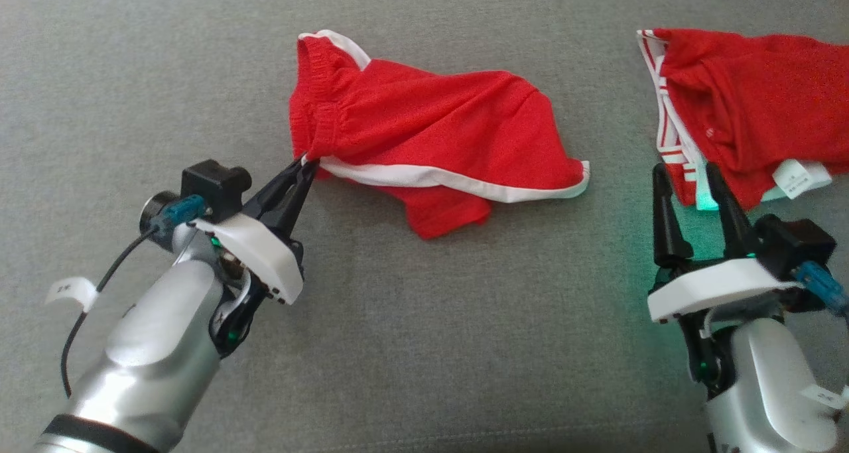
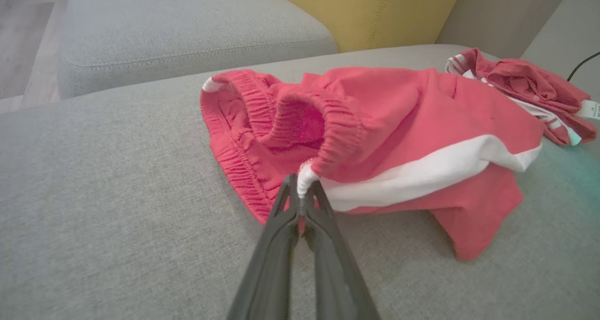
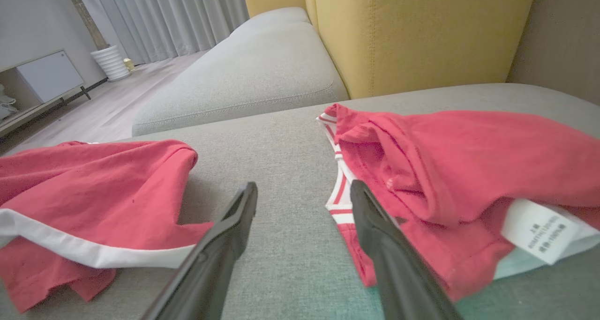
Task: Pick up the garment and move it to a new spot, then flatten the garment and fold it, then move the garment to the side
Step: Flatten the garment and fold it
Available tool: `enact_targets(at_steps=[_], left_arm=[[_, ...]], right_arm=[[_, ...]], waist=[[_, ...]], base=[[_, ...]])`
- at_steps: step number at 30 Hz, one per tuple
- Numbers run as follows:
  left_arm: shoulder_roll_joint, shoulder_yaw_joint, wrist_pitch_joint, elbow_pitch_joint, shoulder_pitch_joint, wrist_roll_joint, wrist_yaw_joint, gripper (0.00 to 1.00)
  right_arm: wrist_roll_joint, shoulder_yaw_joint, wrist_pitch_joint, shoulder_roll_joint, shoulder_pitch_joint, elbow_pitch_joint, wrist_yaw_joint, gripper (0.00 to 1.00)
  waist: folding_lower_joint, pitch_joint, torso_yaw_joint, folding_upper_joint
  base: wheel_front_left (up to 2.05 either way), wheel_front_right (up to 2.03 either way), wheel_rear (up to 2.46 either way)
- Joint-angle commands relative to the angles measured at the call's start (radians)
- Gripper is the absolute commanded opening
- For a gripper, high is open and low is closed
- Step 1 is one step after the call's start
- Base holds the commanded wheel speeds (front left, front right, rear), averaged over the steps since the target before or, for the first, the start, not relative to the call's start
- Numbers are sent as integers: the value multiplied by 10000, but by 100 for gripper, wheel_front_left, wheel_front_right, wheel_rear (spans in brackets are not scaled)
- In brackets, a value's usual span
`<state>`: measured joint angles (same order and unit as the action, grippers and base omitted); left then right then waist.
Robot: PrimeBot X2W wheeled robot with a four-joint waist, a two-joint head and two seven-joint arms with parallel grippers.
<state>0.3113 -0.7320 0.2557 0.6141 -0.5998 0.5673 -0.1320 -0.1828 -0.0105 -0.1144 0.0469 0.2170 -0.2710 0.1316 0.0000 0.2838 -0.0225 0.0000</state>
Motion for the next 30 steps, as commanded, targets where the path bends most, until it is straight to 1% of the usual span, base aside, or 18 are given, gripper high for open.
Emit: enact_targets(at_steps=[1,6,13,19,30], left_arm=[[428,479,61,-437,-332,71,14,0],[470,910,61,-921,-14,-52,14,0],[352,1277,61,-1033,404,-435,27,0],[204,1375,61,-1004,466,-591,21,0],[109,1431,61,-985,458,-743,16,0]], right_arm=[[78,355,90,33,336,192,-9,100],[-74,579,561,33,570,-517,-9,100],[-406,949,885,33,760,-1432,-9,100],[-609,1376,1045,33,878,-1822,-9,100],[-127,1869,1509,33,1292,-2514,-9,100]], waist=[[0,-59,136,0],[0,-174,444,0],[0,-326,808,0],[0,-344,896,0],[0,-295,884,0]], base=[[0,0,0],[0,0,0],[0,0,0],[0,0,0],[0,0,0]])
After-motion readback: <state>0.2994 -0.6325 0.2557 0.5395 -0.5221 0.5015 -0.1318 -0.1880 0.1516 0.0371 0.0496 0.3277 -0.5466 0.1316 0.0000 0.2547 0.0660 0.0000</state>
